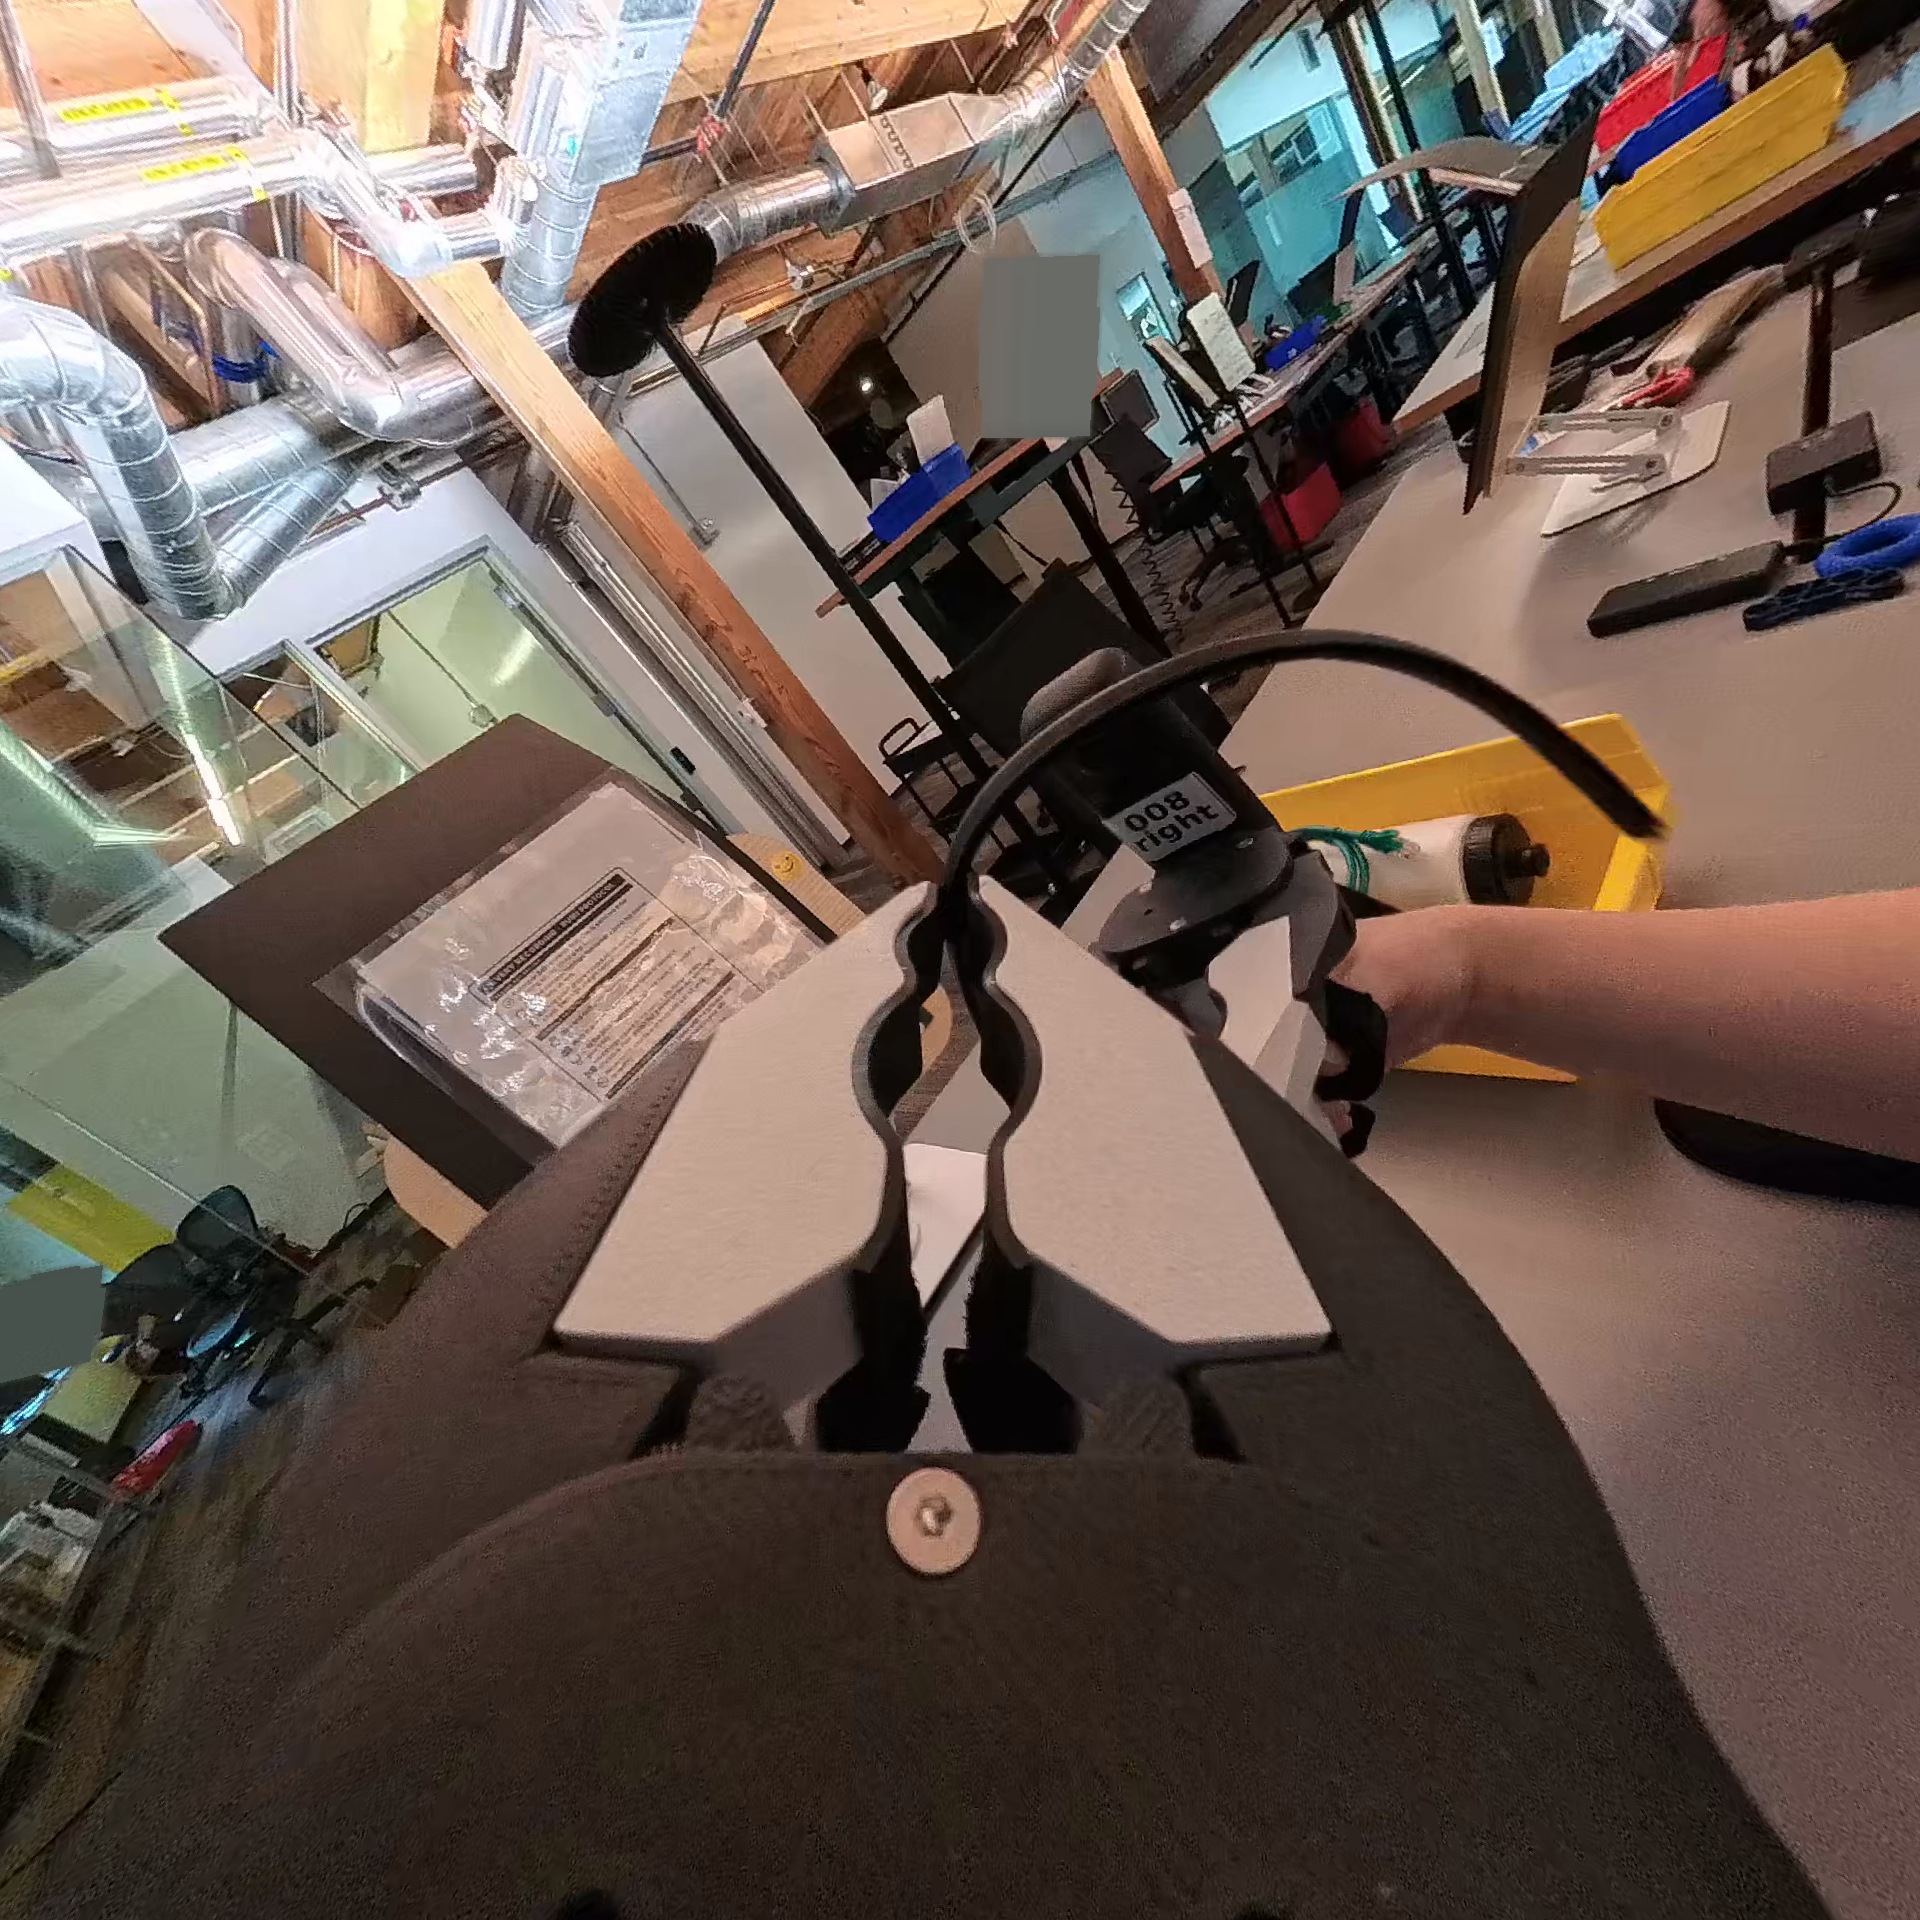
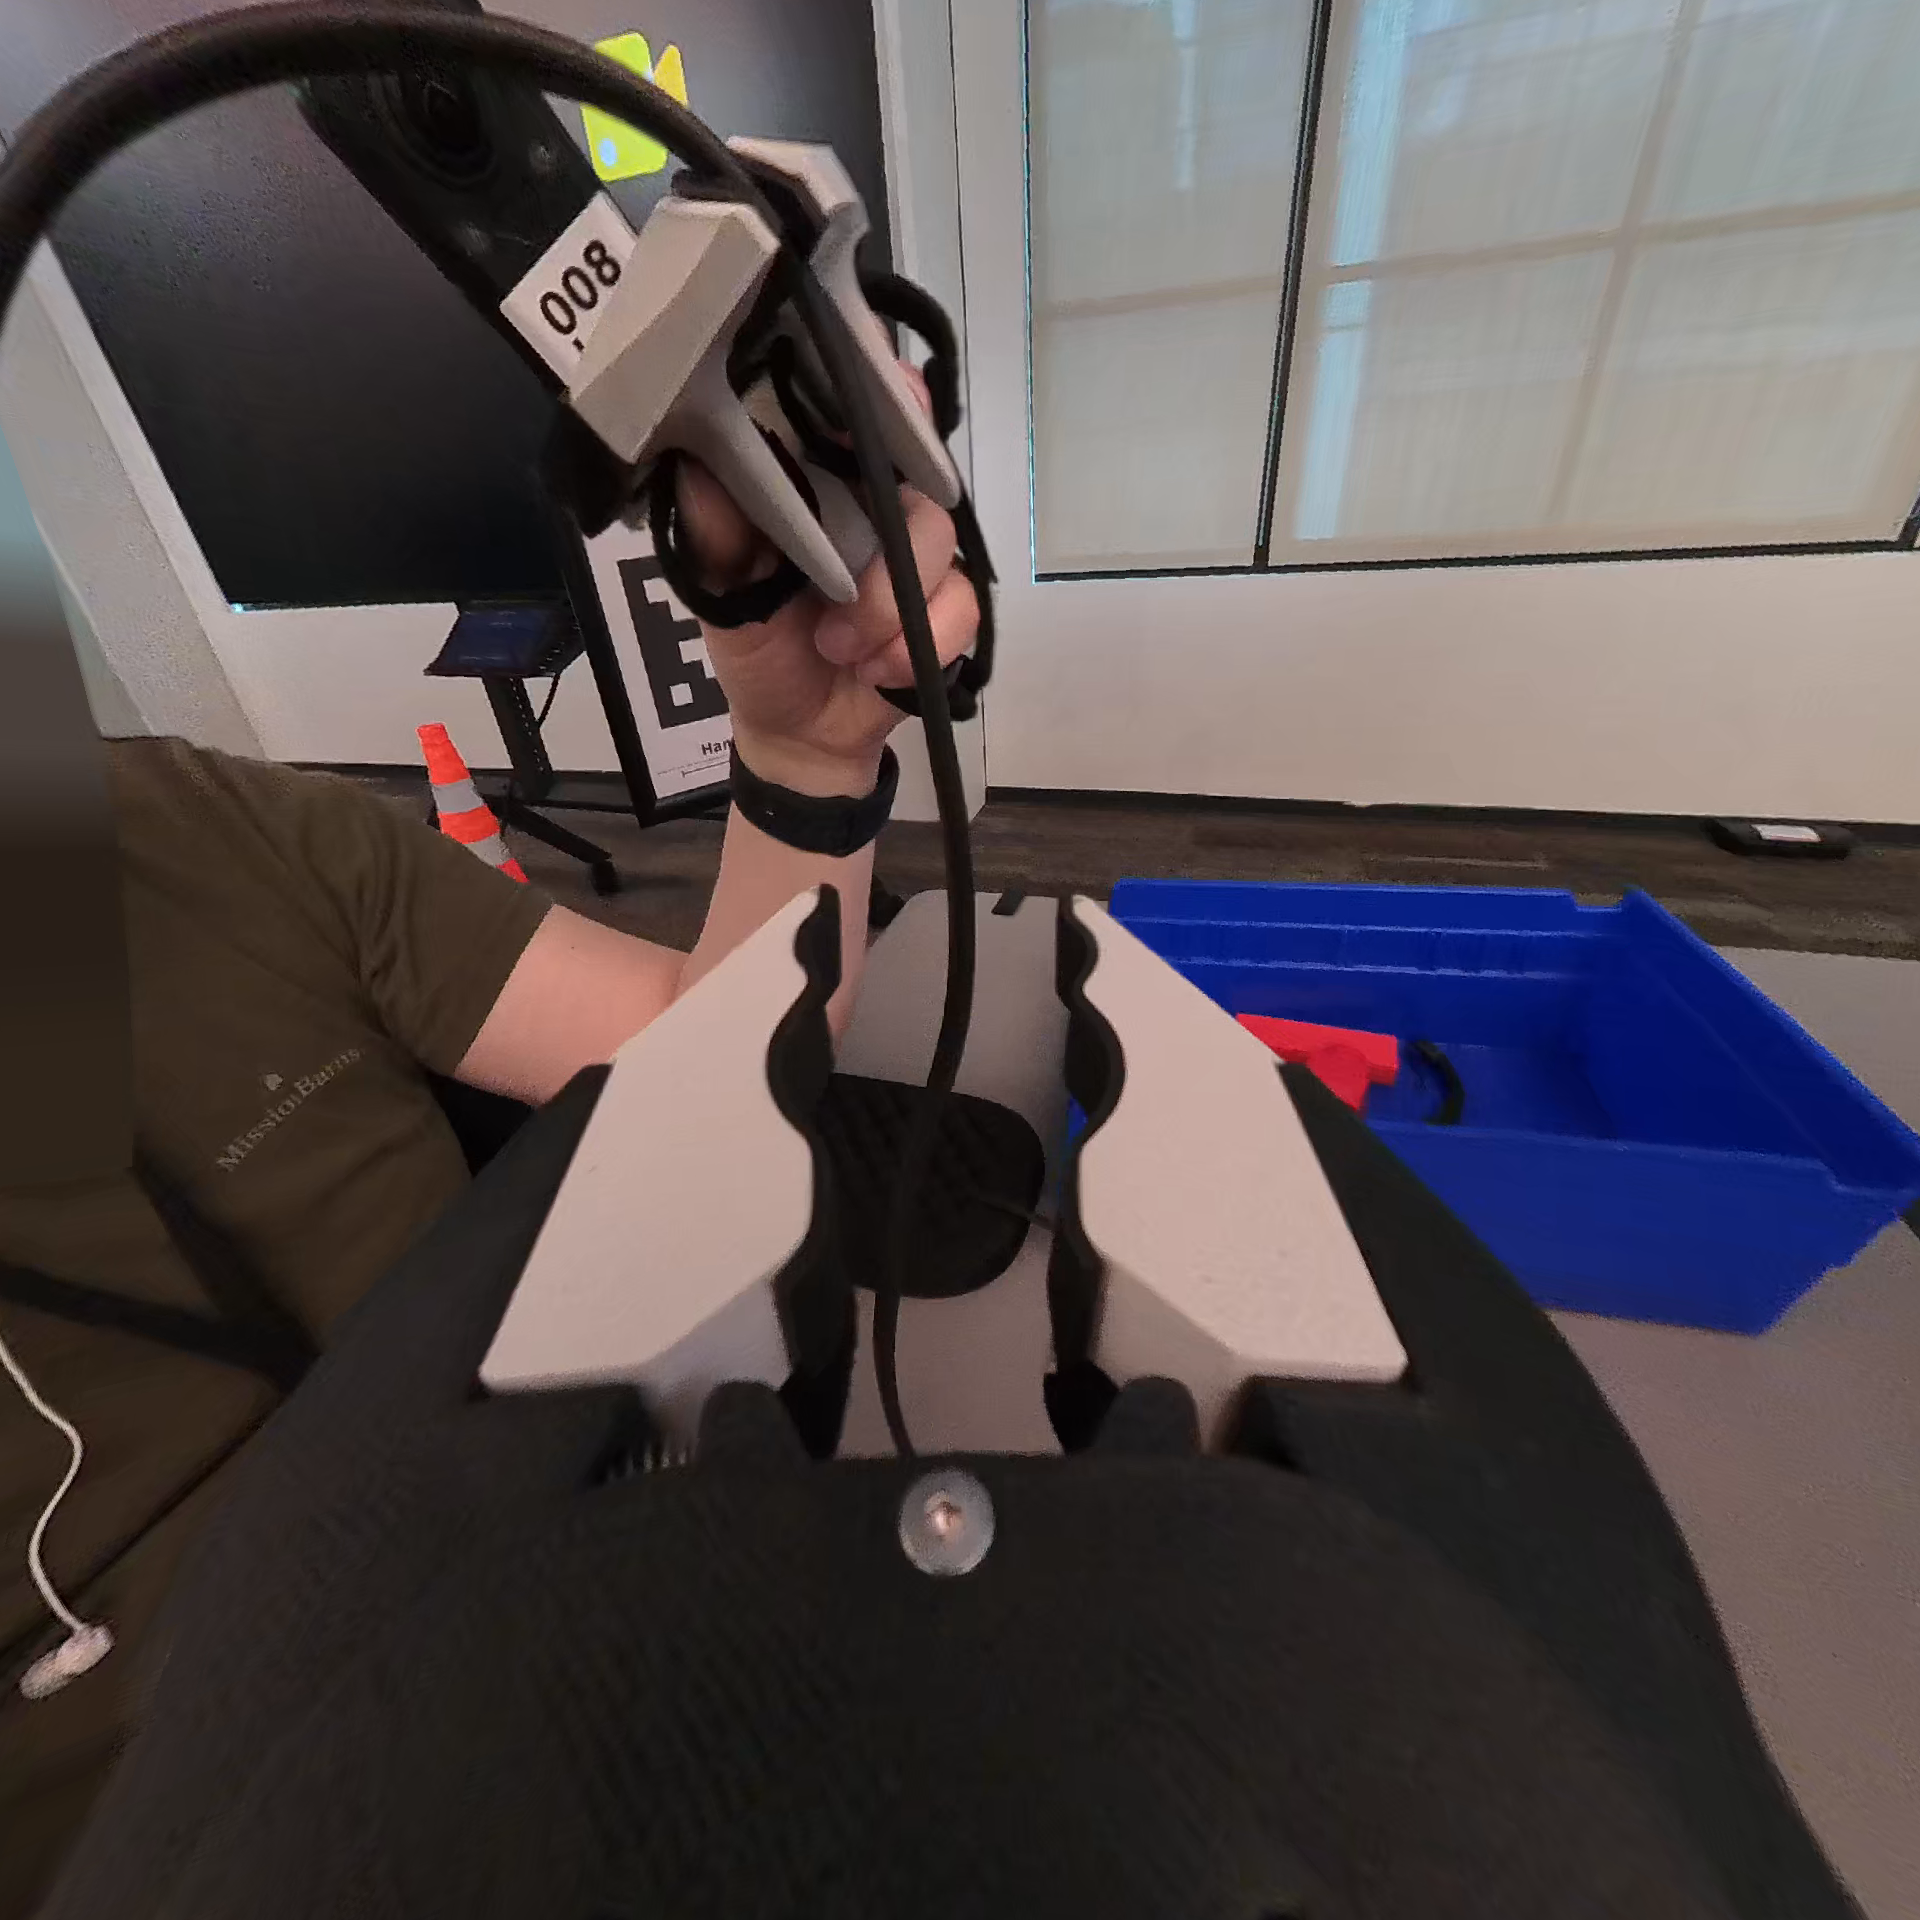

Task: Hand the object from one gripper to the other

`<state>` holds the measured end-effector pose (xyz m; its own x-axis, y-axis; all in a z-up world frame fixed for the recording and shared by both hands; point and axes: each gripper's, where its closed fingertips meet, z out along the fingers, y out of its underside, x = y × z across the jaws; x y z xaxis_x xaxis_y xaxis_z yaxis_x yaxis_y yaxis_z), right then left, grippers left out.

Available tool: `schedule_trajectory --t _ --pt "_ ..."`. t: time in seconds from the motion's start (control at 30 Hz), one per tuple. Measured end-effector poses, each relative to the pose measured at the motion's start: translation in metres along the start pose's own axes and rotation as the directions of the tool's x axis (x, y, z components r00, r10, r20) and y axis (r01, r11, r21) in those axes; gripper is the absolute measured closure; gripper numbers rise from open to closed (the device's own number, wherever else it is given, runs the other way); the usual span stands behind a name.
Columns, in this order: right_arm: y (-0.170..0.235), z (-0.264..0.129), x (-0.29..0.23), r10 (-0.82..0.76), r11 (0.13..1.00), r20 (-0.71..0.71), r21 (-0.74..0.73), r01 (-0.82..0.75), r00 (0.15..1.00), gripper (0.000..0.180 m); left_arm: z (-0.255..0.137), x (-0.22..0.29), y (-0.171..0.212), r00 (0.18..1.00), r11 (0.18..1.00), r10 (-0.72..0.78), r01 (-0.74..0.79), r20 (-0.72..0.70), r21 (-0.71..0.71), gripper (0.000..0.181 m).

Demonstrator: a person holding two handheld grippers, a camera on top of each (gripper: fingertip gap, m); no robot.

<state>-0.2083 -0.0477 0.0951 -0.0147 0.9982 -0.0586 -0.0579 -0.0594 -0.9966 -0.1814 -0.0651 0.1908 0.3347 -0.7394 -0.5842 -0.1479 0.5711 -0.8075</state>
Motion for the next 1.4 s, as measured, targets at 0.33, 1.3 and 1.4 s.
schedule_trajectory --t 0.33,1.3,1.4 --pt "-0.002 -0.002 0.007 -0.060 0.996 -0.093 -0.067 0.054 0.994 0.176 0.006 0.008 0.005 0.998 0.999 -0.047 0.047 -0.052 0.000 0.178" --pt "-0.089 -0.075 -0.030 -0.290 0.937 -0.293 0.105 0.332 0.911 0.176 0.055 0.071 0.042 0.701 0.810 -0.584 0.537 -0.409 -0.236 0.178" --pt "-0.087 -0.075 -0.031 -0.292 0.938 -0.279 0.104 0.330 0.915 0.176 0.054 0.069 0.046 0.733 0.831 -0.555 0.499 -0.393 -0.243 0.179"
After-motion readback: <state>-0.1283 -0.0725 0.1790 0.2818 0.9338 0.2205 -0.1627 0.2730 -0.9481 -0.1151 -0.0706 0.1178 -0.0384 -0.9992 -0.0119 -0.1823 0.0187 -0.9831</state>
